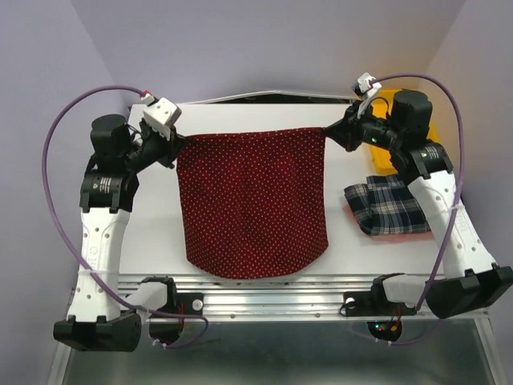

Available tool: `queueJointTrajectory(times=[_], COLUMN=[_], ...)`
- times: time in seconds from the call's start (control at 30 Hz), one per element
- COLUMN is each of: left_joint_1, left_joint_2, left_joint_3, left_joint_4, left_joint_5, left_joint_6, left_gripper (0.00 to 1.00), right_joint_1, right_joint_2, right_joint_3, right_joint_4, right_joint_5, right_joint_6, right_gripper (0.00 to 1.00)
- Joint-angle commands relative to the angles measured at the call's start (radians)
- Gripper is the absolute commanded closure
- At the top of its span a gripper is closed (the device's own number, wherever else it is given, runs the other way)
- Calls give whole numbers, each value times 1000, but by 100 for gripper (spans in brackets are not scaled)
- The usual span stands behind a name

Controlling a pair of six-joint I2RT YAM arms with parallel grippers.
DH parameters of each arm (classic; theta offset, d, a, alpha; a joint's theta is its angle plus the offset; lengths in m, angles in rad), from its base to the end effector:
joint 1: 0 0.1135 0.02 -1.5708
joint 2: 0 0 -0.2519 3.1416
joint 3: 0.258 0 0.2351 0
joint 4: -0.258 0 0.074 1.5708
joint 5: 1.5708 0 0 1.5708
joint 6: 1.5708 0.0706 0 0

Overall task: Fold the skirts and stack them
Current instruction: Flatten the skirt out

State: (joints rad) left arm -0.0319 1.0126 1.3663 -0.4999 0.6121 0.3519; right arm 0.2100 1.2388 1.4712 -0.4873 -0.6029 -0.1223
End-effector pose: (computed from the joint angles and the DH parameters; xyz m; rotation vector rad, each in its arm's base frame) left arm 0.2080 -0.0472 0.4430 0.7514 1.5232 -0.2857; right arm 0.2588 0.0961 0.4290 -0.7127 1.6764 0.6102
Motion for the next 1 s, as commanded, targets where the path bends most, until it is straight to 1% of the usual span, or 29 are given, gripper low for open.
queueJointTrajectory(times=[0.0, 0.07, 0.13, 0.17, 0.27, 0.4, 0.53, 0.63, 0.73, 0.77, 0.83, 0.9, 0.97], left_joint_1=[12, 12, 12, 12, 12, 12, 12, 12, 10, 10, 10, 10, 10], left_joint_2=[30, 64, 122, 142, 175, 164, 55, -61, -170, -198, -264, -293, -286], left_joint_3=[25, 54, 88, 129, 171, 186, 117, -2, -48, -50, -36, -10, 42], left_joint_4=[119, 170, 185, 190, 210, 207, 190, 175, 106, 68, 41, -15, -55], left_joint_5=[-121, -138, -155, -155, -155, -141, -74, -63, -42, -35, -28, -32, -47], left_joint_6=[-16, -22, -31, -30, -22, -4, 9, 24, 27, 22, 1, -22, -36], left_gripper=[100, 100, 100, 100, 100, 100, 100, 100, 100, 100, 100, 100, 100], right_joint_1=[-21, -21, -21, -21, -21, -21, -21, -21, -21, -21, -21, -21, -21], right_joint_2=[20, 65, 123, 139, 166, 137, 44, -56, -163, -183, -228, -228, -214], right_joint_3=[35, 92, 167, 190, 248, 232, 140, 55, -7, -11, 14, 53, 102], right_joint_4=[126, 151, 179, 182, 185, 165, 130, 82, 32, 20, -28, -81, -112], right_joint_5=[149, 163, 172, 173, 180, 158, 132, 117, 97, 95, 91, 94, 103], right_joint_6=[22, 36, 35, 24, -3, -25, -31, -33, -27, -11, 4, 21, 24], right_gripper=[99, 99, 99, 99, 99, 99, 99, 99, 99, 99, 99, 99, 99])
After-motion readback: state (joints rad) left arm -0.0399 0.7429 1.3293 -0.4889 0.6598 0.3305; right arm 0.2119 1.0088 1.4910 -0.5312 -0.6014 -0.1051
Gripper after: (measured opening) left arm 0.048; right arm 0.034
